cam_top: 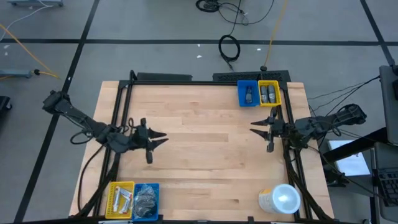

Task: Pick & Place Travel size toiletries
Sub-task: Return to Home Position

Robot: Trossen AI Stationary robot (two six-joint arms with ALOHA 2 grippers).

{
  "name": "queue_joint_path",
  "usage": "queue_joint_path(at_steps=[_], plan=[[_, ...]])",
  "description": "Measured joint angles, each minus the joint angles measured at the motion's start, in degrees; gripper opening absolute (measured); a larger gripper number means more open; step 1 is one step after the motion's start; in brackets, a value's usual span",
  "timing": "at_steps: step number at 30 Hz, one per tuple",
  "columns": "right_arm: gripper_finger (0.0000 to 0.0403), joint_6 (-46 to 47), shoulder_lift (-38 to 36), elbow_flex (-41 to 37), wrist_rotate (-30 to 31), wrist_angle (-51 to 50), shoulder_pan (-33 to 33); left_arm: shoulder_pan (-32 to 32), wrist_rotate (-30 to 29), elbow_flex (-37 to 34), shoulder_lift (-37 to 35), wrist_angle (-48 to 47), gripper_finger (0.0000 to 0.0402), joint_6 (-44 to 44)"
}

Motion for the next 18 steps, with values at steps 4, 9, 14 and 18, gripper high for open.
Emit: queue_joint_path(at_steps=[4, 9, 14, 18], plan=[[0.0105, 1.35, -2.81, -1.06, -0.03, -0.76, 0.00, 0.34, -0.03, -7.84, -6.20, 4.14, 0.0088, -3.74], [0.0105, -0.74, -7.60, -7.50, -0.11, 5.61, 0.02, 0.22, 0.01, -16.05, -12.01, 13.06, 0.0088, -2.22], [0.0105, -1.88, -11.86, -16.80, -0.50, 17.79, 0.02, 0.24, 0.48, -20.95, -15.38, 17.19, 0.0088, -1.17], [0.0105, -5.68, -13.06, -22.88, -1.38, 29.00, 0.02, 0.24, 0.04, -24.19, -16.77, 17.99, 0.0088, -1.20]])
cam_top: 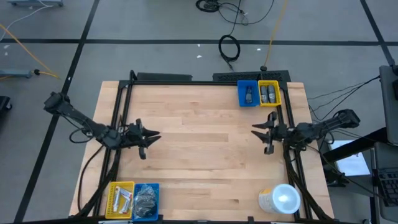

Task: Pick & Place Travel size toiletries
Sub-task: Return to Home Position

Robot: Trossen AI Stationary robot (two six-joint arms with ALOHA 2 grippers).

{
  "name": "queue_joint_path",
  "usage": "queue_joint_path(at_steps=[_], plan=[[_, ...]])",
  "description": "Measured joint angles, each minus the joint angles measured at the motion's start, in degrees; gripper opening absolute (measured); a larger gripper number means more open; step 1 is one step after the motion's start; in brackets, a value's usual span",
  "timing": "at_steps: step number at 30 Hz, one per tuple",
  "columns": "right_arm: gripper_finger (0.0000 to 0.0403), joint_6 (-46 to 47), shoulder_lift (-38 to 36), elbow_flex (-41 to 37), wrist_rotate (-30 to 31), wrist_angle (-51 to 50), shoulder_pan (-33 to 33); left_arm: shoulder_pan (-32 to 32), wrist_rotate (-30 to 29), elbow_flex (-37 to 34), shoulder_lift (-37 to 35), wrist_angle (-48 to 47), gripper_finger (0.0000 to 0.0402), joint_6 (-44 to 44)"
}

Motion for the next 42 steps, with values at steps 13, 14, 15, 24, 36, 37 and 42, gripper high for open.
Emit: queue_joint_path(at_steps=[13, 14, 15, 24, 36, 37, 42], plan=[[0.0105, 6.24, -0.19, -2.90, -6.28, -3.25, 0.18, -0.59, -2.13, -6.65, -0.74, 5.44, 0.0088, -1.71], [0.0105, 5.90, -0.25, -3.54, -6.28, -2.36, 0.17, -0.59, -2.81, -6.65, -0.85, 5.50, 0.0088, -1.31], [0.0105, 5.84, -0.32, -4.25, -6.16, -1.75, 0.17, -0.59, -3.29, -6.65, -0.84, 5.52, 0.0088, -1.29], [0.0105, 8.02, 0.46, -4.33, -6.27, -8.28, 0.44, -0.59, -4.60, -6.59, -0.78, 6.13, 0.0088, -3.69], [0.0105, 9.33, 0.59, -4.39, -6.16, -1.82, 0.44, -0.59, -4.54, -6.59, -0.78, 6.07, 0.0088, -4.18], [0.0105, 9.09, 0.59, -4.39, -6.16, -1.90, 0.44, -0.59, -4.53, -6.59, -0.78, 6.07, 0.0088, -4.18], [0.0105, 9.11, 0.59, -4.42, -6.16, -1.87, 0.44, -0.59, -4.53, -6.59, -0.78, 6.02, 0.0088, -4.16]])
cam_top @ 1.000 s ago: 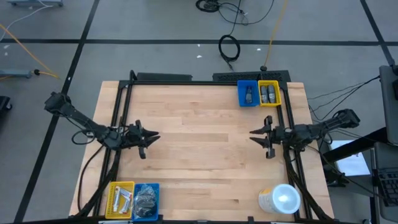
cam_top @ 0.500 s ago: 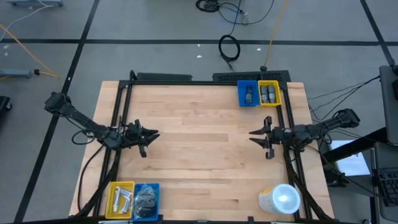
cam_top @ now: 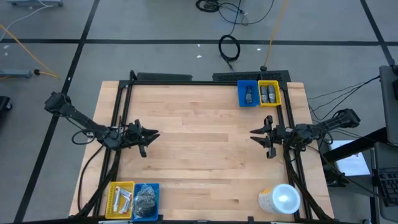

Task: Pick & Place Travel size toiletries
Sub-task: Return to Home Position

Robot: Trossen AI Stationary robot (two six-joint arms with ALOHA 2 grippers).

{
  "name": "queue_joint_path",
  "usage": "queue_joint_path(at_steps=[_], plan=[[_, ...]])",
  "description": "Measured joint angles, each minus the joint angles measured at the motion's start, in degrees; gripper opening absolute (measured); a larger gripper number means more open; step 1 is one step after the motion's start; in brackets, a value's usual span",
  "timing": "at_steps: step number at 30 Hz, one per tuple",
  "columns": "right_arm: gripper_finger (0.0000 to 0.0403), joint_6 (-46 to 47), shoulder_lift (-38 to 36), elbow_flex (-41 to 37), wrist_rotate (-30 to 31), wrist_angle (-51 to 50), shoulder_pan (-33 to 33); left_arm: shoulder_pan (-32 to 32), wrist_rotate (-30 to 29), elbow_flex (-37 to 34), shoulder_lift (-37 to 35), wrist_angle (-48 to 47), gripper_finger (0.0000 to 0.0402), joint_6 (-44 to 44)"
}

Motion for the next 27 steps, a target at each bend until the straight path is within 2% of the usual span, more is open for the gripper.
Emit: queue_joint_path(at_steps=[8, 19, 27], plan=[[0.0105, 0.00, -1.07, 0.00, -0.08, -0.19, -0.26, 0.00, 0.04, 0.00, 0.00, -0.02, 0.0088, 0.04], [0.0105, 0.00, -10.15, -0.04, 0.02, -0.04, -6.11, 0.00, 0.11, 0.02, 0.00, -0.02, 0.0088, 0.15], [0.0105, 0.00, -11.32, -0.04, 0.02, 0.00, -9.16, 0.00, 0.10, 0.02, 0.00, -0.02, 0.0088, 0.13]])
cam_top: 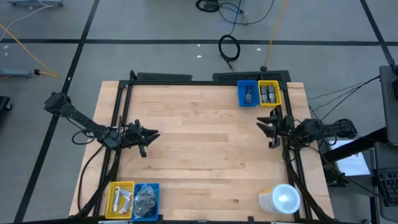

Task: Pick & Place Travel size toiletries
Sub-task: Return to Home Position

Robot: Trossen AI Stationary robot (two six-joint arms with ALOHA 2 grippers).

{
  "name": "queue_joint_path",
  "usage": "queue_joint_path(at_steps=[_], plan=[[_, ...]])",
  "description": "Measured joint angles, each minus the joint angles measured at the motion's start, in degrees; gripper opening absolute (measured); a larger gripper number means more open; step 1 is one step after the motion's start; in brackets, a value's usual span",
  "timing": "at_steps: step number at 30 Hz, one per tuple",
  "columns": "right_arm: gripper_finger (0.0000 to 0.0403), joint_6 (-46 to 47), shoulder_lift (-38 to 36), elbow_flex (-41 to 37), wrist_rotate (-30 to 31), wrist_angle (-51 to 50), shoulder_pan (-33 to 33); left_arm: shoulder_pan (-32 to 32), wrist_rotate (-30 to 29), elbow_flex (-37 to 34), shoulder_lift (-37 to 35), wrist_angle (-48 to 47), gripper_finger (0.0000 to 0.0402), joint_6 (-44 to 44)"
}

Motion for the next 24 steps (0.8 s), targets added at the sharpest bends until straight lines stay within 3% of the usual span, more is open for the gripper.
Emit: queue_joint_path(at_steps=[24], plan=[[0.0105, 0.00, 0.11, 0.00, 0.00, -0.02, -0.72, 0.00, -0.02, 0.00, 0.01, -0.02, 0.0088, -0.07]])
